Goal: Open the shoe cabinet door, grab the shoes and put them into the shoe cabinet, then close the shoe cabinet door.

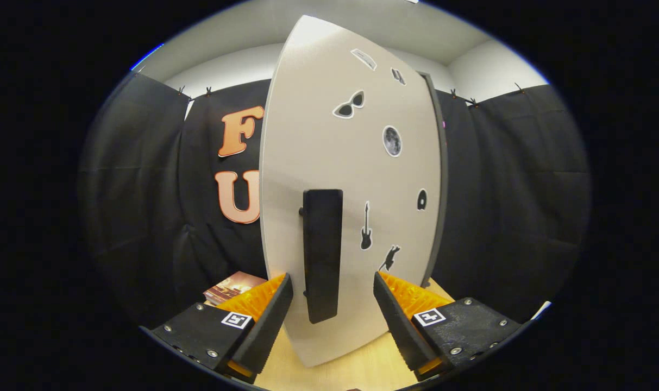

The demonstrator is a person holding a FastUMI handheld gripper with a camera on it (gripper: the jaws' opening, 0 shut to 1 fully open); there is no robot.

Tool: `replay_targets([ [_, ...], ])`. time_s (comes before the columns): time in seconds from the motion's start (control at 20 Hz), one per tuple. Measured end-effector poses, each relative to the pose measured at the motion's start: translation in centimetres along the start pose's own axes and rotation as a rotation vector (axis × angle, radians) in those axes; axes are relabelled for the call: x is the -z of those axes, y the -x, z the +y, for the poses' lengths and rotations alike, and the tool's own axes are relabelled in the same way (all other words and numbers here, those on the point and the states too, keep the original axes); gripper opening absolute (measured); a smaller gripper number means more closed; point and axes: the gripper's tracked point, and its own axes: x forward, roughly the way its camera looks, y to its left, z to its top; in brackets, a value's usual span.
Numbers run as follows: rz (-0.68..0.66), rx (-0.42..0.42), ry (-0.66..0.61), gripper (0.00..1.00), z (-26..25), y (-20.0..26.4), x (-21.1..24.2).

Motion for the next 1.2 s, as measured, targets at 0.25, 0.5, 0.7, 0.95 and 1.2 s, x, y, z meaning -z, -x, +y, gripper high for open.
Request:
replay_targets([
  [0.25, 0.015, -0.009, -0.027, 0.93, 2.2, -4.2, -0.3],
  [0.5, 0.046, -0.036, -0.058, 0.92, 2.6, -6.1, -0.3],
  [0.7, 0.063, -0.031, -0.080, 0.93, 2.6, -5.6, -1.8],
  [0.95, 0.025, -0.007, -0.038, 0.93, 0.9, -1.6, -7.5],
  [1.2, -0.054, 0.062, 0.010, 0.93, -1.6, 2.5, -13.8],
])
